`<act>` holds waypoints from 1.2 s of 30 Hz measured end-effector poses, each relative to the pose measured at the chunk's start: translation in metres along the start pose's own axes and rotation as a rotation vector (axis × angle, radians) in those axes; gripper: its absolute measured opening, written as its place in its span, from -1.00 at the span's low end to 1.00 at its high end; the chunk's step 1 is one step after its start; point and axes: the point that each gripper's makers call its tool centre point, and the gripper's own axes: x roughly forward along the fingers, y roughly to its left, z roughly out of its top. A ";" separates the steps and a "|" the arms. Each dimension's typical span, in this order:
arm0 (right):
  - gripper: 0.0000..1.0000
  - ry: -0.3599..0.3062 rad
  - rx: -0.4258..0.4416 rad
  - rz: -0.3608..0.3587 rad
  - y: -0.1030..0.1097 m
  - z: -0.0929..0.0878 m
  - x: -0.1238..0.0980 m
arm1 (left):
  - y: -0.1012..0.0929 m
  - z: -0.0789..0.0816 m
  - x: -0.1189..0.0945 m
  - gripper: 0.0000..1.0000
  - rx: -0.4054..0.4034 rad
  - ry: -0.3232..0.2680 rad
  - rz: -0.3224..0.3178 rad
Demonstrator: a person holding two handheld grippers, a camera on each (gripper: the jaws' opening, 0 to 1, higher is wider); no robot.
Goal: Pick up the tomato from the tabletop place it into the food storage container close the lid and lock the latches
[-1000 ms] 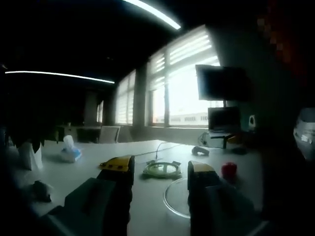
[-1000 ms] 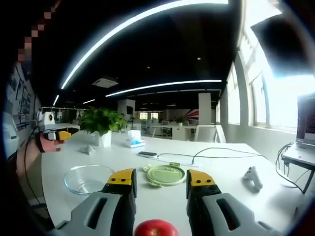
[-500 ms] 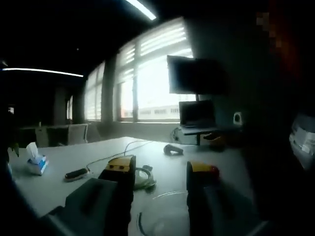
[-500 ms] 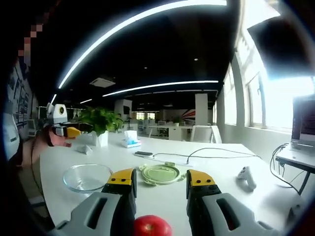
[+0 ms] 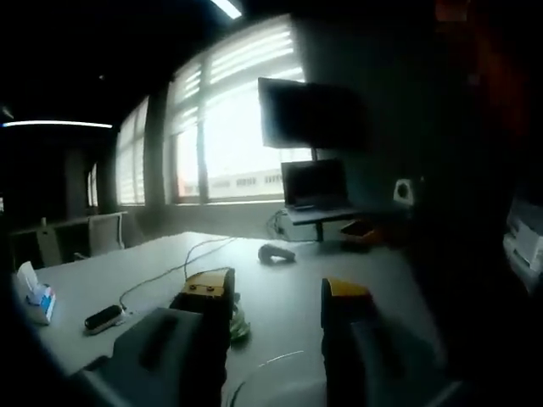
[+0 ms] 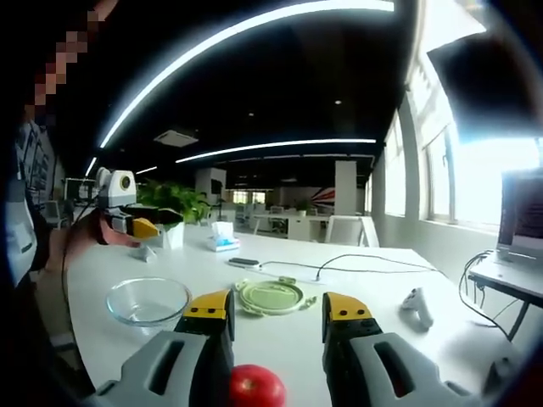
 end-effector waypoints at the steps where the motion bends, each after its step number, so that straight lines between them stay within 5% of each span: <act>1: -0.27 0.003 -0.001 -0.001 -0.001 -0.001 -0.001 | -0.001 -0.001 0.002 -0.26 0.000 0.002 -0.009; 10: -0.25 0.013 -0.008 -0.002 -0.002 -0.003 -0.006 | -0.018 -0.008 0.022 -0.28 0.009 0.036 -0.094; 36: -0.24 0.029 -0.011 0.011 -0.004 -0.014 -0.018 | -0.044 -0.017 0.054 -0.29 0.049 0.090 -0.211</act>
